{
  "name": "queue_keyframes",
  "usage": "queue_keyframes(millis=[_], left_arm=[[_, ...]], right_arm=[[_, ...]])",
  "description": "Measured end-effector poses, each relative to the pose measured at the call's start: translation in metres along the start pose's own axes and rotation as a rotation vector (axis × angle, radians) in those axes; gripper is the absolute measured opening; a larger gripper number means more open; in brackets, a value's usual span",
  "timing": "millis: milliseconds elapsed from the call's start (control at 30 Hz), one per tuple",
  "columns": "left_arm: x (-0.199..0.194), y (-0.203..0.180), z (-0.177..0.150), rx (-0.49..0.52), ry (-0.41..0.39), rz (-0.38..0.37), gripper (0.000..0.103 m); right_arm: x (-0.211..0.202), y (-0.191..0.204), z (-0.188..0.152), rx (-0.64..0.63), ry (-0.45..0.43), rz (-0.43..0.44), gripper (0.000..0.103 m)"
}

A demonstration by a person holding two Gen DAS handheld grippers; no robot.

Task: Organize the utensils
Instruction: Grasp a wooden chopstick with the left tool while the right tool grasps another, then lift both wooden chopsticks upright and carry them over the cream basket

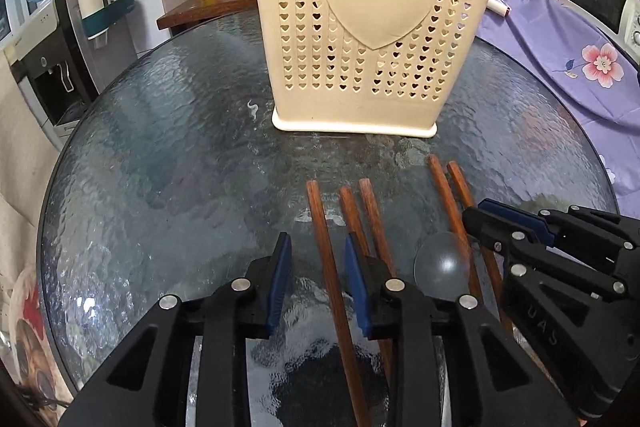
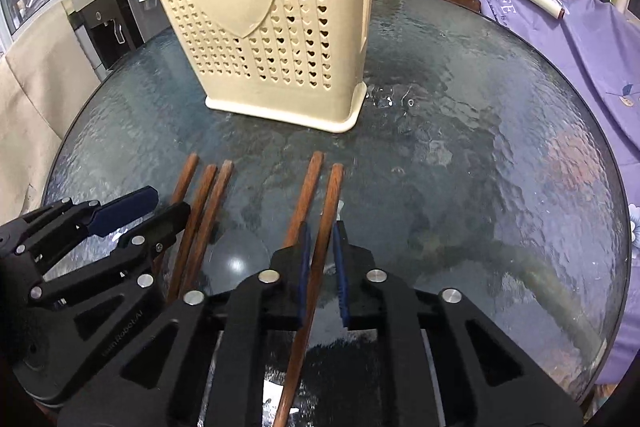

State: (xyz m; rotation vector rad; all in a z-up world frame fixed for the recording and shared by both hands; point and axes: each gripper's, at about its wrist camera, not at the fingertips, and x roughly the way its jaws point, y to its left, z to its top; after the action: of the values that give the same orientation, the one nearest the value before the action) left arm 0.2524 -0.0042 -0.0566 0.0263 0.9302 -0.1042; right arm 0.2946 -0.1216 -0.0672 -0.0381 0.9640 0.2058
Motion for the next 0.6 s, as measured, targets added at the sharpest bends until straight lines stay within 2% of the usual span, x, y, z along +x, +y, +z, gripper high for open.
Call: queue_keyframes(millis=[267, 400, 600], left_arm=[[0.002, 0.006, 0.004, -0.018, -0.001, 0.004, 0.01], [0.003, 0.012, 0.005, -0.033, -0.003, -0.004, 0.009], [0.007, 0.019, 0.009, -0.062, -0.011, -0.028, 0.007]], right_arm=[[0.002, 0.0, 0.004, -0.005, -0.006, 0.01, 0.008], [0.003, -0.003, 0.005, 0.008, -0.008, 0.026, 0.007], [-0.002, -0.013, 0.006, 0.043, -0.032, 0.095, 0.007]])
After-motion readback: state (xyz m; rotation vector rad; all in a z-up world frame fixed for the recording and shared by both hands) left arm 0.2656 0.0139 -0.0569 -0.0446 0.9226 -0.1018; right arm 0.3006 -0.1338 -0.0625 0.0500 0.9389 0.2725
